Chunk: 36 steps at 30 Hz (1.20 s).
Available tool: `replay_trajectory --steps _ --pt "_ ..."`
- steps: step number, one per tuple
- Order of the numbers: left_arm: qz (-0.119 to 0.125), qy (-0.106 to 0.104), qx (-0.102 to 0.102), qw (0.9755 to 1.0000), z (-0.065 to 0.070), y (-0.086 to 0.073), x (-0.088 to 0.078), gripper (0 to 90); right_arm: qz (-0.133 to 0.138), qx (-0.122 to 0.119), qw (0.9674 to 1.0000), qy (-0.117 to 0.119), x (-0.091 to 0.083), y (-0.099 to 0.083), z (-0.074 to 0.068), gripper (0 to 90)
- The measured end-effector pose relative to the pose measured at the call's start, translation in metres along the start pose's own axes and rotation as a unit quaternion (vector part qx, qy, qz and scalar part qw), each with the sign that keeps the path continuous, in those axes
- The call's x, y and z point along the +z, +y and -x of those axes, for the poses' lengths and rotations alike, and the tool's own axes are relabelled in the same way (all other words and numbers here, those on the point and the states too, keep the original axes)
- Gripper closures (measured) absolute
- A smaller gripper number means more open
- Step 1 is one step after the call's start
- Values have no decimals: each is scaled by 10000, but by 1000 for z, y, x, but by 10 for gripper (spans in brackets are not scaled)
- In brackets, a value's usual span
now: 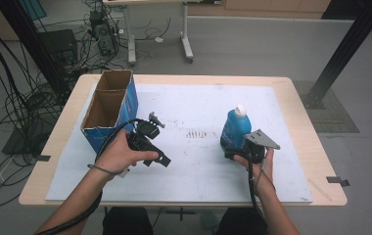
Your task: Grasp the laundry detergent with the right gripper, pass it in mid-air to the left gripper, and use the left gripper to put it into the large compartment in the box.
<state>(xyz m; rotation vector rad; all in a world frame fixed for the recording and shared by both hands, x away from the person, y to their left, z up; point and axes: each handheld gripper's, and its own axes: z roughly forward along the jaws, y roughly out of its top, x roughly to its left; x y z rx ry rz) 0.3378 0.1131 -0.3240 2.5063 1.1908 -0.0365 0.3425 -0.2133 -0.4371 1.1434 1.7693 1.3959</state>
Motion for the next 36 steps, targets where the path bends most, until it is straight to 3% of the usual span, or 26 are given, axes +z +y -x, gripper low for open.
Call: replay_trajectory --steps 36 --pt "-3 -98 37 9999 3 2 2 97 34 -3 10000 -28 3 -1 0 89"
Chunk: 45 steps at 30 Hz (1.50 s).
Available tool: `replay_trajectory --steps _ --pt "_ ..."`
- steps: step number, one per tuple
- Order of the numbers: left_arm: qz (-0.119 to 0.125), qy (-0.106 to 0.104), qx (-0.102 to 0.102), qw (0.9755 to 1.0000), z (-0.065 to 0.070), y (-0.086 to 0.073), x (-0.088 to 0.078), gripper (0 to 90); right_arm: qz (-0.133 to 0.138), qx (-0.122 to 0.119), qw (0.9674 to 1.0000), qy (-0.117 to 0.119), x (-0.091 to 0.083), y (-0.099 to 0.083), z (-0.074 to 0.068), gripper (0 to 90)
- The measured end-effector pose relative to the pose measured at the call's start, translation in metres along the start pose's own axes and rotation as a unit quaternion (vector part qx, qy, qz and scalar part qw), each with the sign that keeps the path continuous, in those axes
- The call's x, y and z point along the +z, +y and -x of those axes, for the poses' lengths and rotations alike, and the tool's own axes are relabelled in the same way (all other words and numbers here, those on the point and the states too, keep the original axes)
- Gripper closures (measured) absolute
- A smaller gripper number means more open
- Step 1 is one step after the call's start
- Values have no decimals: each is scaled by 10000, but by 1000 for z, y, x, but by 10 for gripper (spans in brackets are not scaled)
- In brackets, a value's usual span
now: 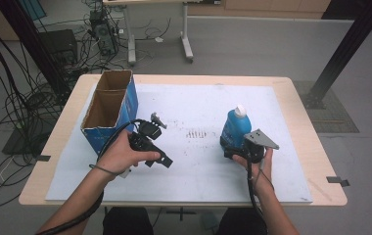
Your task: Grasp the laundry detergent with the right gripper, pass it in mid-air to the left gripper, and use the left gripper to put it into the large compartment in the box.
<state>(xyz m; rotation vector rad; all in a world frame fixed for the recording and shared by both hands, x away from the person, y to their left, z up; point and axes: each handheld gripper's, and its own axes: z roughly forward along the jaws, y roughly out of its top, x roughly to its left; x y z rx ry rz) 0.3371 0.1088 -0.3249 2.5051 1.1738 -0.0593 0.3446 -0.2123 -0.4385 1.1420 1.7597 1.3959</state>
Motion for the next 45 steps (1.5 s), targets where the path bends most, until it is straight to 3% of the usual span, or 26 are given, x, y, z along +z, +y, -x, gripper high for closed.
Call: replay_trajectory --steps 23,45 --pt "-15 -17 19 10000 2 -1 1 97 79 81 9999 -83 4 2 -2 198" --pt "-16 57 -8 10000 2 -1 1 98 123 63 9999 -68 5 3 0 384"
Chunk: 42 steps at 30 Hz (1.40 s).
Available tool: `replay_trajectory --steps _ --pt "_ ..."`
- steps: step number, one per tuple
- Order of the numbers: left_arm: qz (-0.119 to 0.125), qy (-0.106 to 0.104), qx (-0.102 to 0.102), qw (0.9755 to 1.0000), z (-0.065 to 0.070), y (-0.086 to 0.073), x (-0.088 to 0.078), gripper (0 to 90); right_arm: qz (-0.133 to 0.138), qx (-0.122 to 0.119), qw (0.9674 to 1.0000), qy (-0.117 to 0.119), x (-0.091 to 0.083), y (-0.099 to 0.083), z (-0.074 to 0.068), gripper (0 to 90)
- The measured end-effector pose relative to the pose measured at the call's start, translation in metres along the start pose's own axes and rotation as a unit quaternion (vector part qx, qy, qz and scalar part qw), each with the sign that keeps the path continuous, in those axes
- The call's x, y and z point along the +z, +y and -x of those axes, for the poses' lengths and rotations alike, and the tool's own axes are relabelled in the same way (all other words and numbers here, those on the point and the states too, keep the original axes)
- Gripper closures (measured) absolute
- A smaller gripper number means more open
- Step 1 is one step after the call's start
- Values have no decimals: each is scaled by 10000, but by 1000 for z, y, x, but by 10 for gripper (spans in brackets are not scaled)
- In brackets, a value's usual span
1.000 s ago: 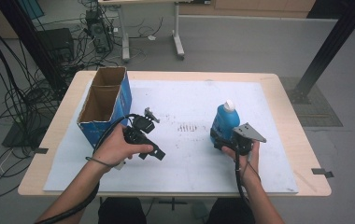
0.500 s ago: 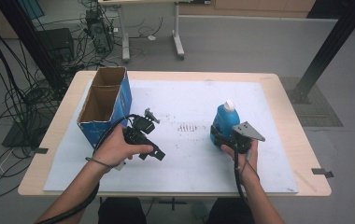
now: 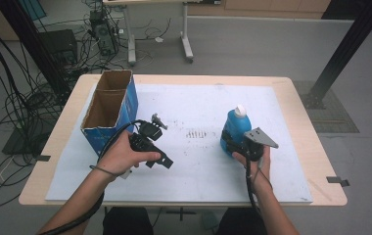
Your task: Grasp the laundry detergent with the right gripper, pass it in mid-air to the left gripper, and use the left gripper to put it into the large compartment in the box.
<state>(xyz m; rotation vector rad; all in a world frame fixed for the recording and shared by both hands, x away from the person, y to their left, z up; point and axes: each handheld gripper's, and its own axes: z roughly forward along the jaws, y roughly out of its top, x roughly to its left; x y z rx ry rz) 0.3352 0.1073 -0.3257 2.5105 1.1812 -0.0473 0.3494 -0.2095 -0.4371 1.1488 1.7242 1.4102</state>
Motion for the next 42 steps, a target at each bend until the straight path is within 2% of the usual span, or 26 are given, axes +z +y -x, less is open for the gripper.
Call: replay_trajectory --steps 17,42 --pt "12 24 -31 10000 -1 0 -2 98 16 -143 9999 -21 -1 0 0 427" --pt "10 44 -29 10000 -1 0 -2 98 16 -147 9999 8 -1 0 1 433"
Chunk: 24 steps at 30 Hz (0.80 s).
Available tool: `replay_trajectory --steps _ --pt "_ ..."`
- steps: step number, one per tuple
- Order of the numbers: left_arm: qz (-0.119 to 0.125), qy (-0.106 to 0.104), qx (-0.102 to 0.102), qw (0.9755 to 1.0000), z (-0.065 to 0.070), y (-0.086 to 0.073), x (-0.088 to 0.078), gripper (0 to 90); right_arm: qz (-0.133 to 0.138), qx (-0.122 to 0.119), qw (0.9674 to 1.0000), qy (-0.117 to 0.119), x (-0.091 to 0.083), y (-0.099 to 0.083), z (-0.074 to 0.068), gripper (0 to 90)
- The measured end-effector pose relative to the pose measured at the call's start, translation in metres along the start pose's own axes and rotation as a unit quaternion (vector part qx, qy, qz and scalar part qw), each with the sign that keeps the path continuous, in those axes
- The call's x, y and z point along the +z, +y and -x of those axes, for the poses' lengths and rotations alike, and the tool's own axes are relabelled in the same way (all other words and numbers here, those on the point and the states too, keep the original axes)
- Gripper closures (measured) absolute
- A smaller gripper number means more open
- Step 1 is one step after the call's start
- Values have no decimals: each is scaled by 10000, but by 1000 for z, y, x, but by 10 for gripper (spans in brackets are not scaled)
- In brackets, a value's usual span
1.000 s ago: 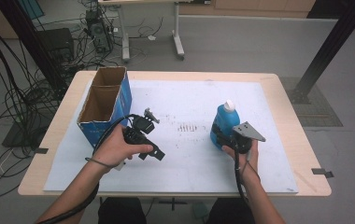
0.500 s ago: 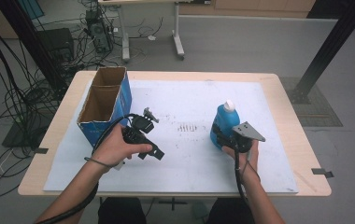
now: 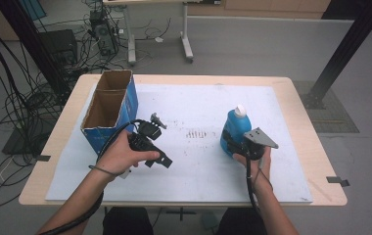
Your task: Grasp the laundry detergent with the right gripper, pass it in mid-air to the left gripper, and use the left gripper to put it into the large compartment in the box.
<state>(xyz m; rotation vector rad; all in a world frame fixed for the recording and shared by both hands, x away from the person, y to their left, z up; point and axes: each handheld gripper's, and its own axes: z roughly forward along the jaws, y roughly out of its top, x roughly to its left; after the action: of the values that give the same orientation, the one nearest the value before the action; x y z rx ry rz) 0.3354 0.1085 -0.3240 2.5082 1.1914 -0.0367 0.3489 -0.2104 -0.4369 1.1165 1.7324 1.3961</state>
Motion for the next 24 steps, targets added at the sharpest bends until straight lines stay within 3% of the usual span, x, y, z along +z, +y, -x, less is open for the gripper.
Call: replay_trajectory --steps 24 --pt "9 13 -12 10000 -1 1 -1 98 -13 9 10000 1 0 0 0 433"
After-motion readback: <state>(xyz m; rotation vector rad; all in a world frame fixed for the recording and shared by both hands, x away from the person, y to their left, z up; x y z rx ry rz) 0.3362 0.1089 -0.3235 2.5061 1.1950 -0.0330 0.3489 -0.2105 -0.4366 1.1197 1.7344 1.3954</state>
